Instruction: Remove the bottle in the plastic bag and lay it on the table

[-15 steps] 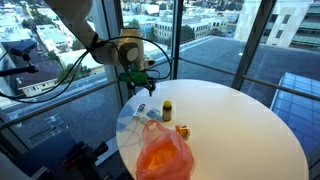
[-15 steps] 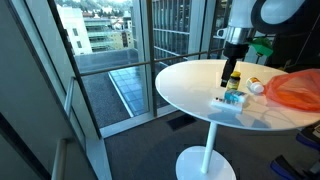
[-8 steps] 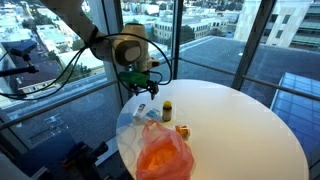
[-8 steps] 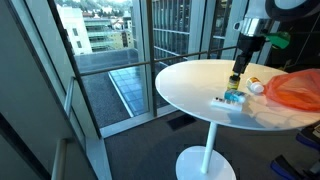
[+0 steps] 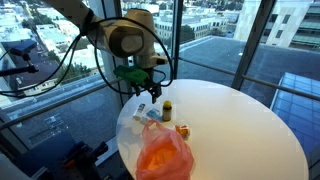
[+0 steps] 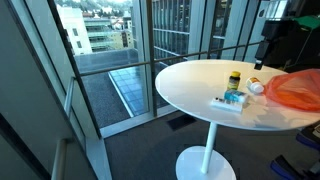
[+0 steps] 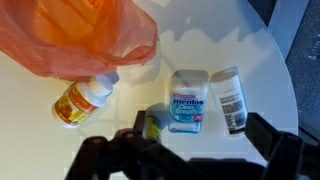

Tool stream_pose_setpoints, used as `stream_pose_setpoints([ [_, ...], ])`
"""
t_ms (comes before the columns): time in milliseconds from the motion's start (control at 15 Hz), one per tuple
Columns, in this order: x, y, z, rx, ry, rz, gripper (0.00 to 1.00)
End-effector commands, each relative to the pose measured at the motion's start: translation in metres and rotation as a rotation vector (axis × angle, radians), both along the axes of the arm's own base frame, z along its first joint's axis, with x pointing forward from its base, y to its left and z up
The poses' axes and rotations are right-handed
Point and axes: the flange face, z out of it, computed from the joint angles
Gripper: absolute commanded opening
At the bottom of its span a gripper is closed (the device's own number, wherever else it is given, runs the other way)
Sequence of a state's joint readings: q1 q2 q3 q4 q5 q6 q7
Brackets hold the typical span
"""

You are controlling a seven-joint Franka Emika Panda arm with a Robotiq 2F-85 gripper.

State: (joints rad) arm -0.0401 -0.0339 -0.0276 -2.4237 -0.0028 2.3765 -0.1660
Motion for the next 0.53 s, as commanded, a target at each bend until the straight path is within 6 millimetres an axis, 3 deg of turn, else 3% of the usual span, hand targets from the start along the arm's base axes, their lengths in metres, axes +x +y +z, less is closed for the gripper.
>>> stream_pose_setpoints([
  [0,-0.024,-0.012,0.032,0.045,0.020,-0.065,1.00],
  [400,-0.046,-0.028,0.077,0.050,0.031,-0.135,1.00],
  [467,-0.033,-0.024,0.064,0.054,0.032,-0.103,1.00],
])
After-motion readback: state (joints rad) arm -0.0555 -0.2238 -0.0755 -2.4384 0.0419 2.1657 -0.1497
